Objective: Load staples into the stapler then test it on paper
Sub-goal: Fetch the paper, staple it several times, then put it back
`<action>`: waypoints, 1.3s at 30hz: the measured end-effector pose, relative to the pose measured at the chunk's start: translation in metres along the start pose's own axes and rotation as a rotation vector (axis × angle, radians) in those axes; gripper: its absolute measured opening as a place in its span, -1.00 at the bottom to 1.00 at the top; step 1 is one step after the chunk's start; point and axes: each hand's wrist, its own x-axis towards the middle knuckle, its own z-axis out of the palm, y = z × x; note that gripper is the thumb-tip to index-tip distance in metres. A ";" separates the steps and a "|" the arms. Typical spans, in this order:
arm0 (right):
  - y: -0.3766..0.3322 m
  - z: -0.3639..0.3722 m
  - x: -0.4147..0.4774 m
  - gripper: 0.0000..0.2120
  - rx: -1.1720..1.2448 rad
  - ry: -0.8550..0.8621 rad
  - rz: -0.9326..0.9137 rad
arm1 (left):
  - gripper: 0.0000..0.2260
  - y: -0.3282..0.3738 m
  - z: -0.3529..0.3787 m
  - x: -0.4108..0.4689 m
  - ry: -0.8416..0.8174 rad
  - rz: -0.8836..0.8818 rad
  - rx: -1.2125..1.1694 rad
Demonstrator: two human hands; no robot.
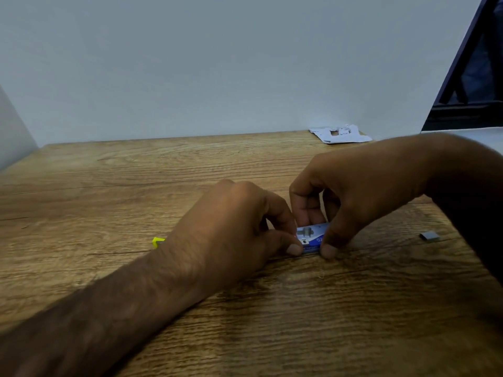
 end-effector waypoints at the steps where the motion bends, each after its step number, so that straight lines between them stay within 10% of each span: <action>1: -0.001 0.000 0.000 -0.70 -0.007 0.013 -0.012 | -0.83 0.000 0.001 0.000 0.010 0.006 -0.003; 9: -0.007 0.002 0.001 -0.72 -0.055 0.010 -0.056 | -0.85 -0.001 0.004 -0.001 0.052 0.073 0.042; 17: 0.016 -0.017 -0.033 -0.54 -0.092 -0.158 0.281 | -0.61 -0.010 -0.008 -0.002 0.046 0.102 0.026; 26: 0.099 -0.054 -0.017 -0.61 0.043 0.497 0.397 | -0.71 0.008 -0.007 0.077 -0.083 0.152 0.192; 31: 0.139 -0.063 0.019 -0.37 -0.099 0.540 0.505 | -0.48 0.020 0.035 0.172 -0.123 0.141 0.298; 39: 0.173 -0.063 0.045 -0.60 -0.140 0.496 0.583 | -0.41 0.029 0.089 0.251 -0.204 0.050 0.335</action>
